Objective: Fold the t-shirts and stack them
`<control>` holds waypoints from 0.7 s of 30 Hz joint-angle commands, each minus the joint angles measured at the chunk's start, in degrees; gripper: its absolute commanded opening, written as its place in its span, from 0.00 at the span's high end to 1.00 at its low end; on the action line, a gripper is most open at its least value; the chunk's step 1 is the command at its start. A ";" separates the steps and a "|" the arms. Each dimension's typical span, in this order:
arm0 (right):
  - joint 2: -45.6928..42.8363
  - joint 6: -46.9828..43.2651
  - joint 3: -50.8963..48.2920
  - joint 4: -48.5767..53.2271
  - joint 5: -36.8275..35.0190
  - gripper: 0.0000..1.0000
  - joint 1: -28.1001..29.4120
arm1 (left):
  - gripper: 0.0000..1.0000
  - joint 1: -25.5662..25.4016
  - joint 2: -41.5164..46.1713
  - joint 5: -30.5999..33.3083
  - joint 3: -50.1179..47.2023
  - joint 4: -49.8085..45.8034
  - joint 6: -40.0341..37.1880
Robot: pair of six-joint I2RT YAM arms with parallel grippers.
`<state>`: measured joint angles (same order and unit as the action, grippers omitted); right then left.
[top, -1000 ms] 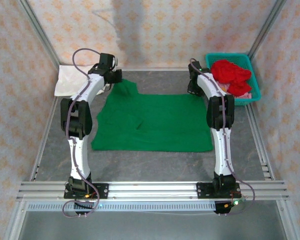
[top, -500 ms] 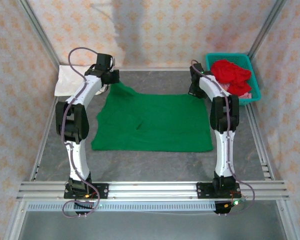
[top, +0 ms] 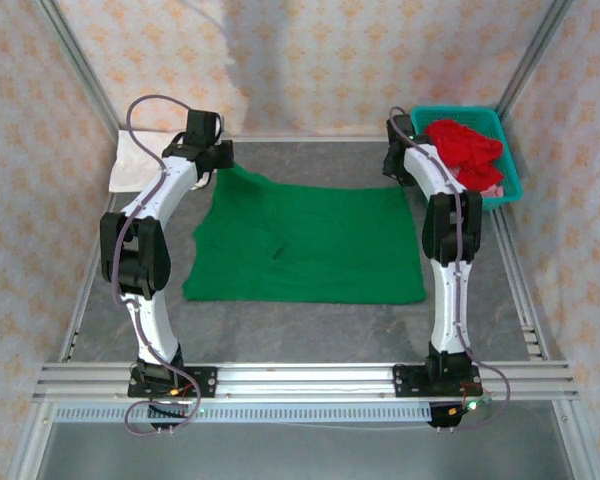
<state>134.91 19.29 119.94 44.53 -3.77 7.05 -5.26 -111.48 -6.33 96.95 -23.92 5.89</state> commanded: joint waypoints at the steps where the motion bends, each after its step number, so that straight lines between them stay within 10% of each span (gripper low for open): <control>1: 4.03 0.30 3.84 5.17 -1.61 0.54 -0.27 | 1.00 0.38 0.23 2.56 0.51 0.45 -0.97; 21: 10.05 2.33 7.07 8.98 4.18 0.59 0.33 | 1.00 1.89 -2.00 1.94 0.17 1.60 0.50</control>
<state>142.08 20.58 126.61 48.64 -2.83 7.11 -3.97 -113.10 -5.48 96.95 -23.68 5.96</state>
